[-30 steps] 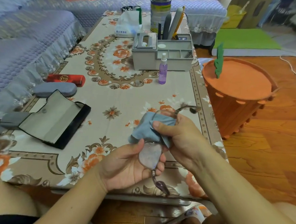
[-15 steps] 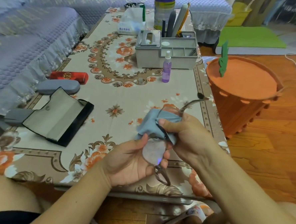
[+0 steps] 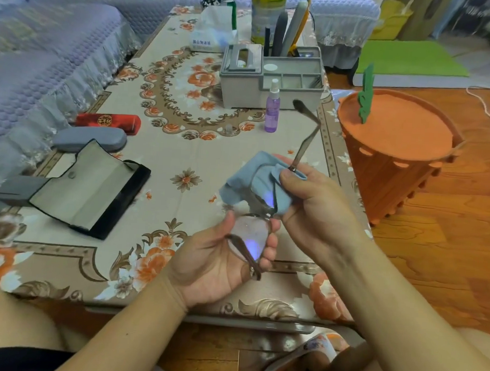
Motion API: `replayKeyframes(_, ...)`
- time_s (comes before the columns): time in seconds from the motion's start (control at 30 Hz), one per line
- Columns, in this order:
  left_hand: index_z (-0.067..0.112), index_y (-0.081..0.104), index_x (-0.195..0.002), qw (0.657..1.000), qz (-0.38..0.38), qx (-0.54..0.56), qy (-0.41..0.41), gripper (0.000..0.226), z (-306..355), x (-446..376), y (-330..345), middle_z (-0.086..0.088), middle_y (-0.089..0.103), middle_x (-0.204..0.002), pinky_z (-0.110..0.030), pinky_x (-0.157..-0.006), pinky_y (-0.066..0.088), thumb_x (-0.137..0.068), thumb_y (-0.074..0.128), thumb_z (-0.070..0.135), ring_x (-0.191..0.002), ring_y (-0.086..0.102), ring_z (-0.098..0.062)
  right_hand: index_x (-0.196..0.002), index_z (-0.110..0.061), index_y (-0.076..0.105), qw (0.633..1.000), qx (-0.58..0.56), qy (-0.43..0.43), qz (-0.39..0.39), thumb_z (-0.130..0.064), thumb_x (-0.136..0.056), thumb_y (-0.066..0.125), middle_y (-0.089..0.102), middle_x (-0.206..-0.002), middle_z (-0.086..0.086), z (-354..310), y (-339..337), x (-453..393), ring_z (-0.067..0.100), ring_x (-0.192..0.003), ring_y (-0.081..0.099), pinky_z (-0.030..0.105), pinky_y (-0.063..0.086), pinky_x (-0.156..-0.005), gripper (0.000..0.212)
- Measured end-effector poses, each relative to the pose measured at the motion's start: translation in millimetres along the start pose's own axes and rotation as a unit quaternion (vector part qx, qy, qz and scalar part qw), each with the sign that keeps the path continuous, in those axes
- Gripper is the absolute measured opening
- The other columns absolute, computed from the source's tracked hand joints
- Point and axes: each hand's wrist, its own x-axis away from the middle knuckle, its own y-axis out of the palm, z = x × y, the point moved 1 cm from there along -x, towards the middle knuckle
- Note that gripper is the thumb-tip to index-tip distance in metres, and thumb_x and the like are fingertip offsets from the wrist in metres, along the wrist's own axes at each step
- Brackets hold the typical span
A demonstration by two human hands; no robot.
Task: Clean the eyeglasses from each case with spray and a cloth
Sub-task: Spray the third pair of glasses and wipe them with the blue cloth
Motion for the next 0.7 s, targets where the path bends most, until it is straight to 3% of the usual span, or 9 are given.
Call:
replayKeyframes(0.1, -0.008, 0.044, -0.142, 1.000, -0.010, 0.008, -0.020, 0.060, 5.2, 4.5, 3.8, -0.021, 0.060, -0.123, -0.035, -0.101, 0.049, -0.104, 0.050, 0.038, -0.110, 0.062, -0.029, -0.130, 0.006, 0.058, 0.999, 0.025, -0.003, -0.022, 0.003, -0.100, 0.044, 0.064, -0.126, 0.032, -8.0, -0.4, 0.7, 0.037, -0.106, 0.066, 0.049, 0.051, -0.098, 0.034)
replayKeyframes(0.23, -0.007, 0.047, -0.140, 0.998, 0.020, -0.046, -0.049, 0.059, 7.1, 10.2, 3.8, -0.019, 0.059, -0.118, -0.034, -0.095, 0.052, -0.102, 0.053, 0.038, -0.104, 0.063, -0.027, -0.128, 0.009, 0.058, 0.998, 0.055, -0.005, 0.016, -0.003, -0.094, 0.059, 0.066, -0.111, 0.026, -4.9, -1.8, 2.2, 0.031, -0.095, 0.067, 0.037, 0.056, -0.078, 0.036)
replayKeyframes(0.43, -0.010, 0.044, -0.137, 0.996, 0.033, -0.075, -0.023, 0.056, 1.3, 9.1, 6.2, -0.024, 0.054, -0.115, -0.038, -0.092, 0.051, -0.101, 0.056, 0.030, -0.101, 0.058, -0.032, -0.128, 0.004, 0.058, 0.999, 0.041, 0.013, 0.024, -0.009, -0.081, 0.075, 0.068, -0.098, 0.018, 12.3, 3.2, 10.0, 0.026, -0.081, 0.068, 0.032, 0.058, -0.062, 0.052)
replayKeyframes(0.53, -0.009, 0.049, -0.134, 0.997, 0.028, -0.070, 0.000, 0.052, 2.0, 7.5, 7.2, -0.023, 0.055, -0.114, -0.037, -0.091, 0.051, -0.101, 0.056, 0.031, -0.100, 0.058, -0.030, -0.114, -0.003, 0.066, 0.992, 0.120, 0.028, -0.011, -0.012, -0.079, 0.076, 0.068, -0.091, 0.017, 16.7, 3.0, 12.9, 0.035, -0.080, 0.060, 0.035, 0.046, -0.059, 0.037)
replayKeyframes(0.63, -0.011, 0.045, -0.138, 0.999, 0.020, -0.042, 0.009, 0.056, 2.3, 10.1, 4.5, -0.024, 0.056, -0.117, -0.037, -0.092, 0.051, -0.103, 0.052, 0.032, -0.101, 0.060, -0.030, -0.102, -0.006, 0.067, 0.985, 0.153, 0.044, -0.073, -0.006, -0.095, 0.063, 0.065, -0.077, 0.006, 12.4, 0.2, 12.3, 0.017, -0.062, 0.057, 0.024, 0.043, -0.047, 0.008)
replayKeyframes(0.7, -0.012, 0.043, -0.140, 1.000, 0.010, -0.019, 0.012, 0.059, 1.8, 12.2, 3.5, -0.023, 0.057, -0.121, -0.036, -0.095, 0.050, -0.104, 0.050, 0.034, -0.104, 0.060, -0.030, -0.097, -0.006, 0.070, 0.980, 0.129, 0.073, -0.133, 0.003, -0.096, 0.057, 0.063, -0.079, 0.007, 5.2, -1.2, 11.1, 0.014, -0.061, 0.053, 0.020, 0.043, -0.048, 0.016)
